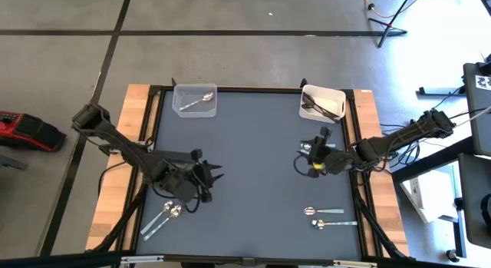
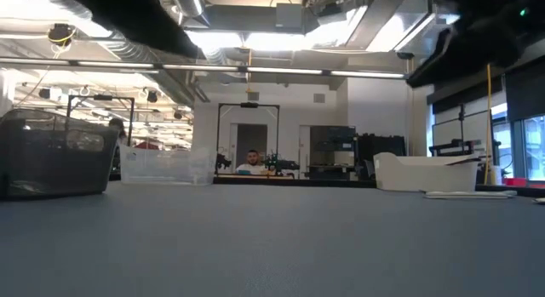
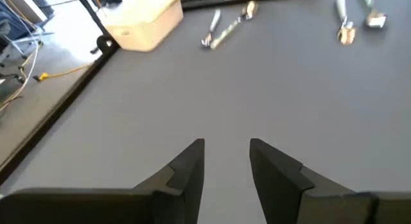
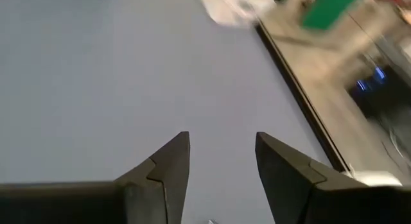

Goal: Sort silverware by color (type)
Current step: Put the green spoon into the transparent bin

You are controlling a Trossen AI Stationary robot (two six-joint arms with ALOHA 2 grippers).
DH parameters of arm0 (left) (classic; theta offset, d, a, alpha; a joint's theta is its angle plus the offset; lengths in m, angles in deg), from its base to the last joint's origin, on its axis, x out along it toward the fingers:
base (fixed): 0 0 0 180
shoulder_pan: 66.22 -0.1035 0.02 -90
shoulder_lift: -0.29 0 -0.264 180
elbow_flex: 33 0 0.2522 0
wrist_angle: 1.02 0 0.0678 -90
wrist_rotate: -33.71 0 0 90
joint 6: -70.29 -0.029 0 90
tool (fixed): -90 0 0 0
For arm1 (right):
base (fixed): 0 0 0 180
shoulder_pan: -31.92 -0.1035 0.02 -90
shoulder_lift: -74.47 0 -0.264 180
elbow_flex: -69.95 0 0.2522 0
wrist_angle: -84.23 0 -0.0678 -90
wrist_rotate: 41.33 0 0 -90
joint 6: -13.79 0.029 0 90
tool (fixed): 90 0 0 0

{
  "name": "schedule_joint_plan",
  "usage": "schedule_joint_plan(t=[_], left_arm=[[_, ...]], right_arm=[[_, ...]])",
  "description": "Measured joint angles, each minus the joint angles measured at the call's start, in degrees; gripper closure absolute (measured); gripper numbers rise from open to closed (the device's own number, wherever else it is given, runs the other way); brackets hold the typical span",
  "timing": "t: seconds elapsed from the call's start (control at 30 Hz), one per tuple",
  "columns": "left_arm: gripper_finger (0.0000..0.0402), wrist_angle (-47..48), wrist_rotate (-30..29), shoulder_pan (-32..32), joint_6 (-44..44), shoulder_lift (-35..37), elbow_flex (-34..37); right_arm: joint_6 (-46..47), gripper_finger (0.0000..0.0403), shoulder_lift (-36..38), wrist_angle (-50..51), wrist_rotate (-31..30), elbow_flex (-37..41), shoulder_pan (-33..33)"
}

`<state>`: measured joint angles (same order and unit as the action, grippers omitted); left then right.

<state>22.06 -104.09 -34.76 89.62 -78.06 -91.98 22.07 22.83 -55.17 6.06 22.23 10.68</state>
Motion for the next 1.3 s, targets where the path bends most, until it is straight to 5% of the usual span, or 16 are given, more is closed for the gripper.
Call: schedule_joint_plan(t=[0.27,0.63,1.03,1.3], left_arm=[[0.0282,-0.1,4.4,-3.3,1.5,-2.4,0.0],[0.0282,-0.1,5.9,-4.2,3.1,-2.5,0.0],[0.0282,0.0,5.9,-4.2,4.5,-2.5,0.0],[0.0282,0.0,6.0,-4.2,4.5,-2.5,0.0]], right_arm=[[8.0,0.0235,0.0,5.9,0.6,2.2,13.4],[8.4,0.0235,-0.7,0.9,23.2,8.3,29.2],[11.4,0.0235,-10.7,-1.6,35.1,10.5,31.8],[15.6,0.0235,-14.4,0.5,34.8,9.2,31.8]])
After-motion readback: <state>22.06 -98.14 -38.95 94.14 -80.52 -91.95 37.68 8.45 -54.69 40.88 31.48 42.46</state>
